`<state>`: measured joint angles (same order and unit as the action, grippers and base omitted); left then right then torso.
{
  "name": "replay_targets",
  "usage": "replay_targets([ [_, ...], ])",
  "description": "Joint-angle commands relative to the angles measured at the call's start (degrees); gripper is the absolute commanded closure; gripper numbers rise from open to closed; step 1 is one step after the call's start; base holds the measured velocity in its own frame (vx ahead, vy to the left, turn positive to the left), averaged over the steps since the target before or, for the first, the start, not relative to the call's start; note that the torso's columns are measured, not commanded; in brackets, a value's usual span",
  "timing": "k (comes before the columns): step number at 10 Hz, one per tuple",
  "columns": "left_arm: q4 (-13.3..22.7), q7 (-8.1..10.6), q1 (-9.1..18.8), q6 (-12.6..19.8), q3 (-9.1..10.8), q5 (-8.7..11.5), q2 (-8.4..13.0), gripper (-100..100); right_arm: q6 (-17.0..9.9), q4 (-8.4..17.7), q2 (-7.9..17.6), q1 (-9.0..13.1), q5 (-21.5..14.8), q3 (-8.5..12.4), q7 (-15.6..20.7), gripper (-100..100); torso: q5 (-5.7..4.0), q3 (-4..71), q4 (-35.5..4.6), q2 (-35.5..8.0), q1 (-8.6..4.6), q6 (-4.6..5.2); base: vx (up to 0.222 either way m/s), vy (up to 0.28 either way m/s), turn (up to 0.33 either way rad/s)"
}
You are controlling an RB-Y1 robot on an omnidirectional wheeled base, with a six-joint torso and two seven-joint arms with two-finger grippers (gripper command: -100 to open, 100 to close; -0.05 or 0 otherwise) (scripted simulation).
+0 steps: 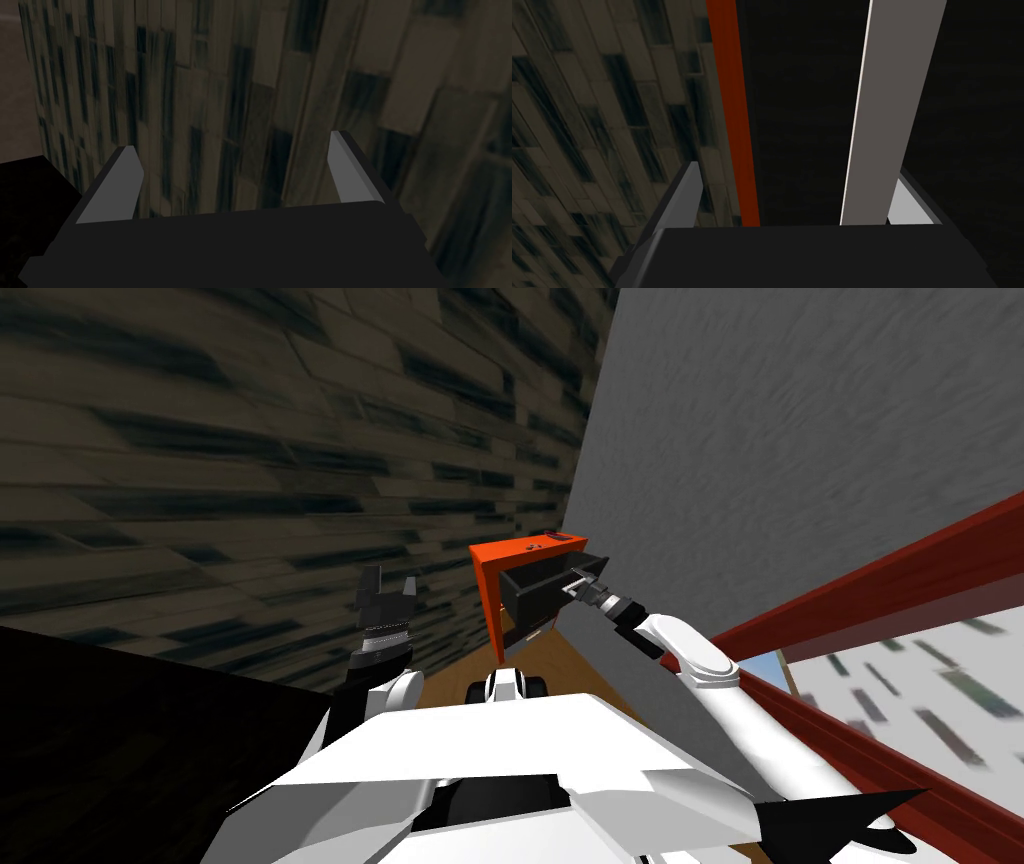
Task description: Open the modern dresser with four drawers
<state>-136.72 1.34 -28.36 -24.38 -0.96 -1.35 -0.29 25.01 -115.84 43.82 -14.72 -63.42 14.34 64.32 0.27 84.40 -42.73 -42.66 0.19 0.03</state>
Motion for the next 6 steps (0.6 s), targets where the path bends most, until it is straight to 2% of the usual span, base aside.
replay_targets([
  [1, 0.0, 0.0, 0.0, 0.0, 0.0, 0.0, 0.0, 0, -0.07, 0.13, 0.13, -0.03, -0.04, -0.03, -0.28, 0, -0.07, -0.06, 0.1, -0.04, -0.01, -0.02, 0.007, -0.001, -0.002],
  [6, 0.0, 0.0, 0.0, 0.0, 0.0, 0.0, 0.0, 0, -0.04, 0.56, 0.11, -0.39, -0.18, -0.22, -0.21, 0, -0.2, 0.11, 0.35, 0.27, -0.08, -0.04, 0.0, 0.0, 0.0],
])
